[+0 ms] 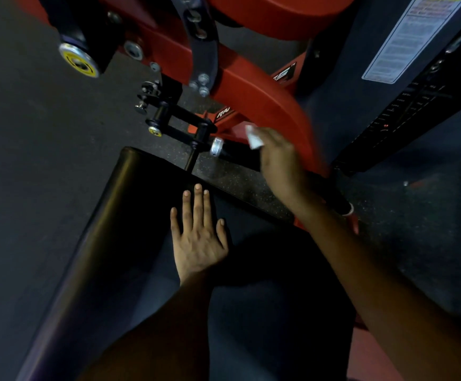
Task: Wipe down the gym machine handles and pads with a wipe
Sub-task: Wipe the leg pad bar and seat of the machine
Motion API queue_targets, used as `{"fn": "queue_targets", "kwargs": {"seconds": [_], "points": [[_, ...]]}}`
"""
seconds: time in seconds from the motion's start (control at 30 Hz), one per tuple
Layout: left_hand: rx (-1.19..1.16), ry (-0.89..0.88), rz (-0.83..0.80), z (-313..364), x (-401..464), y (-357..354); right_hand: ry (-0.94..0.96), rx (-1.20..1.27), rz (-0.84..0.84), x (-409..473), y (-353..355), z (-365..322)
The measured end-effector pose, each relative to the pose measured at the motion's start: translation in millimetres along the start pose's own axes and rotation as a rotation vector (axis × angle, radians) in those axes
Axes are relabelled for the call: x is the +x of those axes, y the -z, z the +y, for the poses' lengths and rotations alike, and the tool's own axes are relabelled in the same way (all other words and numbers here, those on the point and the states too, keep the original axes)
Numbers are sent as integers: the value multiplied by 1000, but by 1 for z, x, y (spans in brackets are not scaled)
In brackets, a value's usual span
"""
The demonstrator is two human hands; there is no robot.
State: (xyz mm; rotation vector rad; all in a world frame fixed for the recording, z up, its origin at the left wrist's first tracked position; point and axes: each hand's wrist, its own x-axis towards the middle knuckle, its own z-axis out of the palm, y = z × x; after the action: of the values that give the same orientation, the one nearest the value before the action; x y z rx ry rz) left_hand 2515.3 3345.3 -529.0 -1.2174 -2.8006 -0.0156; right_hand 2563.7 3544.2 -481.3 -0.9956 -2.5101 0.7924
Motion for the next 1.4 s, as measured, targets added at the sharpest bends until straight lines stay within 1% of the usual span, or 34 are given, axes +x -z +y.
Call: {"fn": "queue_targets", "kwargs": {"seconds": [0.03,0.1,0.13,0.17,0.27,0.33,0.37,0.47,0.53,0.6,0.63,0.73,0.8,0.87,0.93,1.0,1.03,1.07,1.1,1.17,1.2,1.23,1.27,1.33,1.4], "points": [[2,1,-1,0,0,0,134,18,-55,2,-9,-10],[2,1,-2,0,0,1,381,-90,-169,-3,-23,-7],[2,1,-4,0,0,1,465,-154,-192,-6,-23,5],[2,3,-5,1,0,1,510,-204,-213,-10,-18,17],[1,4,-16,1,0,2,560,-296,-239,-33,-1,55],[-1,6,-17,1,-1,2,549,-286,-213,-48,9,78],[-4,11,-15,1,-1,2,536,-265,-174,-53,12,82],[-6,11,-4,1,-1,1,494,-174,-17,-43,9,59],[-7,9,-7,1,-1,1,563,-179,31,-18,-5,27],[-10,10,-6,2,-1,2,645,-224,-15,4,-21,6],[-8,13,-8,2,-1,3,646,-243,-61,8,-28,4],[-7,16,-11,2,-1,2,581,-273,-159,-7,-26,21],[-8,14,-13,1,-1,1,521,-235,-145,-32,-15,44],[-8,13,-17,1,-2,1,358,-140,-22,-60,-4,71],[-1,20,-20,2,-2,1,123,-58,150,-81,4,85],[2,20,-22,2,-1,1,-61,-23,276,-77,7,73],[5,18,-22,2,-1,1,-114,5,293,-64,6,58],[8,17,-21,2,-1,1,-132,53,260,-48,5,39],[10,18,-18,2,-1,1,-115,110,172,-29,3,19],[13,20,-10,2,-1,2,-56,168,-110,6,-1,-15],[15,20,-8,2,-1,2,-49,140,-233,19,-4,-27],[16,20,-7,2,-1,2,-53,100,-312,28,-6,-30],[14,18,-6,2,-1,3,-80,72,-343,32,-5,-27],[9,11,-2,2,-1,3,-178,58,-331,23,1,-4],[7,8,6,2,-1,3,-278,-5,-207,-4,9,30]]}}
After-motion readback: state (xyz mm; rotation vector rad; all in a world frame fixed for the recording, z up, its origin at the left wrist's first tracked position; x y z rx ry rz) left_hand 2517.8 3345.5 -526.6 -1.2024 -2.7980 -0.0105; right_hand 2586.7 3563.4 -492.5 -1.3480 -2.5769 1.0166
